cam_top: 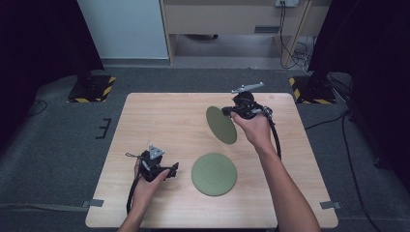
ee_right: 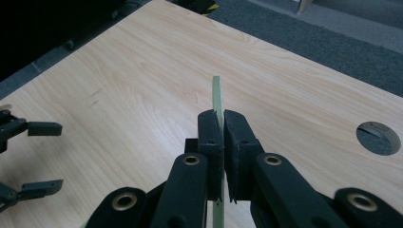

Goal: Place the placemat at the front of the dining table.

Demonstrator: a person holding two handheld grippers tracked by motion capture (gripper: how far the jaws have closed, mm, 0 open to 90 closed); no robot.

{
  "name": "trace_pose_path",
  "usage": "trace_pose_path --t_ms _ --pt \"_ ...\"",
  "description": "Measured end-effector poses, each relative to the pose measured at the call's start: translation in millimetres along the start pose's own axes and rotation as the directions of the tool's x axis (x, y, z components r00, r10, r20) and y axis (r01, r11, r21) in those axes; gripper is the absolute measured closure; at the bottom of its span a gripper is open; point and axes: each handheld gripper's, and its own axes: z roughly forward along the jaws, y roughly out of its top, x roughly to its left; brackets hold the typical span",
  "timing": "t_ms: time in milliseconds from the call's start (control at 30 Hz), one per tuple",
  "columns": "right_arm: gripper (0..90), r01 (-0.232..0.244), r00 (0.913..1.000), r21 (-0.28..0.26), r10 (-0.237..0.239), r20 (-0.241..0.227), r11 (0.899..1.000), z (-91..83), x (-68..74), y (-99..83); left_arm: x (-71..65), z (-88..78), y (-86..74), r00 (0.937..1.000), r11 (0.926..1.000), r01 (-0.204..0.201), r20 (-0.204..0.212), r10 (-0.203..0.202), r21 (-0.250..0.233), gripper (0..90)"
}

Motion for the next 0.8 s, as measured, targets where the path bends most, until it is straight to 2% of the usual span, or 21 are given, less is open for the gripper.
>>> trace_pose_path --t_ms 333,400,633,800 --pt "86.6 -0.041 0.9987 -0.023 0.042 0.030 0.999 10.4 -12.6 7.6 11.6 -0.7 -1.0 0.9991 0.9994 0.032 -0.028 -0.033 -0.015 5.0" --pt "86.6 -0.038 0.9987 -0.019 0.039 0.034 0.999 12.1 -13.9 8.0 12.3 -0.5 -1.1 0.9989 0.9992 0.036 -0.029 -0.036 -0.015 5.0" --pt "86.6 -0.056 0.9972 -0.026 0.057 0.049 0.998 23.7 -18.1 13.7 13.2 -1.3 -1.2 0.9990 0.9993 0.033 -0.031 -0.033 -0.018 5.0" --pt "86.6 -0.064 0.9972 -0.036 0.065 0.037 0.997 31.2 -16.5 18.1 14.9 -3.0 -2.3 0.9988 0.9993 0.036 -0.034 -0.036 -0.012 4.9"
